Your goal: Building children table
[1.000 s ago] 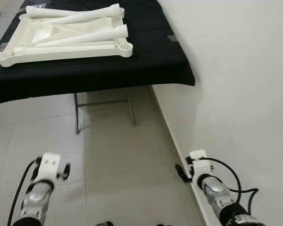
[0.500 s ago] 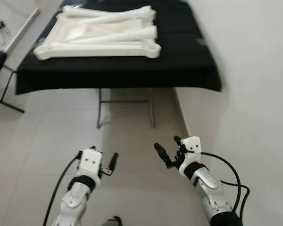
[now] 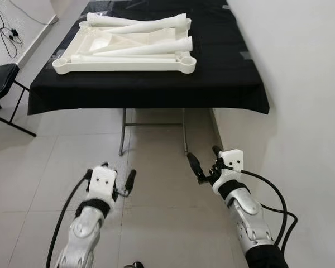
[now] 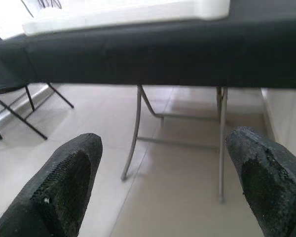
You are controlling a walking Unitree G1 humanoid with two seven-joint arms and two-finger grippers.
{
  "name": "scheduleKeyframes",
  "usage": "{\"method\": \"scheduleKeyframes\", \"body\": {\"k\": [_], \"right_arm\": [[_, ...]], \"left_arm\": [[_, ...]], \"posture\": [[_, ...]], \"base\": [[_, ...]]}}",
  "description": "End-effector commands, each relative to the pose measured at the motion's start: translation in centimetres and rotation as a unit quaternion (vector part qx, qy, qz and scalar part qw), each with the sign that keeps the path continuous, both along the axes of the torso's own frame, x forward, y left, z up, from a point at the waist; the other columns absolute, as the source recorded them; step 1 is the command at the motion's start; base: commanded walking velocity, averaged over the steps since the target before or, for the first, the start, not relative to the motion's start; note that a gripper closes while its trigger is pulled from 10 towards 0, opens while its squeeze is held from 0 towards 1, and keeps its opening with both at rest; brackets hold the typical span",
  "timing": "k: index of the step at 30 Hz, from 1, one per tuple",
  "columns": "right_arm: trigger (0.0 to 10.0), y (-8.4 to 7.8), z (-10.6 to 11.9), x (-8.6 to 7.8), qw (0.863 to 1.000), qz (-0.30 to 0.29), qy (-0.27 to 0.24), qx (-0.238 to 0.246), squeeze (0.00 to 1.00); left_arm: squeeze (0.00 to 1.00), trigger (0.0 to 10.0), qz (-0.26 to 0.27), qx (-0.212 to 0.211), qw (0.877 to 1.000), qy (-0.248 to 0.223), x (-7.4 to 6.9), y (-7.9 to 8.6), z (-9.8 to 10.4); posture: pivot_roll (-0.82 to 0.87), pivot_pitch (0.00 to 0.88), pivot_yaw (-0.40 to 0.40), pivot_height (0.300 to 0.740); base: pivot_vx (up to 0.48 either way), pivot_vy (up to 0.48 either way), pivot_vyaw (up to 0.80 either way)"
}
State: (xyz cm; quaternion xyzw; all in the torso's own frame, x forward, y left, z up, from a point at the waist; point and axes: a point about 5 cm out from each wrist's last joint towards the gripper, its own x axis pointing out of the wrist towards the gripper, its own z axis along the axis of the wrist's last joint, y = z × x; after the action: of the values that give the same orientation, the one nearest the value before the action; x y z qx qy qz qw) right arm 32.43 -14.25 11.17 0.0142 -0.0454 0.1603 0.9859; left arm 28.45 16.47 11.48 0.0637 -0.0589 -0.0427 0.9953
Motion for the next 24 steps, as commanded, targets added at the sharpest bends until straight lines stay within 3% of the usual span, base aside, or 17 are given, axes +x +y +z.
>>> {"method": "scheduleKeyframes", "body": {"k": [1,8,14,18,24], "right_arm": [[10.0,0.4,0.6,0.6,1.000,-0.001,-0.003,0.003,0.00],[10.0,0.6,1.2,1.4,1.000,0.001,-0.008,-0.003,0.00],[10.0,0.4,0.9,1.5,1.000,-0.022,0.001,-0.012,0.00],[10.0,0.4,1.3,1.5,1.000,-0.020,-0.004,0.011,0.00],[10.0,0.5,1.4,1.6,1.000,-0.014,-0.012,-0.003,0.00]], "left_arm": [[0.00,10.0,0.013,0.004,1.000,0.009,-0.1,0.8,-0.1],[0.00,10.0,0.019,-0.007,1.000,0.010,0.4,1.1,0.2],[0.00,10.0,-0.023,-0.020,0.999,0.016,0.6,-0.3,0.3],[0.00,10.0,-0.032,-0.029,0.999,0.019,0.6,-0.6,0.3],[0.00,10.0,-0.035,-0.031,0.999,0.017,0.6,-0.5,0.6]], "posture": [[0.03,0.104,-0.028,0.740],[0.03,0.088,-0.025,0.740],[-0.01,0.077,-0.007,0.740],[-0.01,0.084,0.000,0.740],[-0.01,0.084,-0.012,0.740]], "base": [[0.000,0.000,0.00],[0.000,0.000,0.00],[0.000,0.000,0.21],[0.265,0.000,0.40],[0.286,0.000,0.27]]}}
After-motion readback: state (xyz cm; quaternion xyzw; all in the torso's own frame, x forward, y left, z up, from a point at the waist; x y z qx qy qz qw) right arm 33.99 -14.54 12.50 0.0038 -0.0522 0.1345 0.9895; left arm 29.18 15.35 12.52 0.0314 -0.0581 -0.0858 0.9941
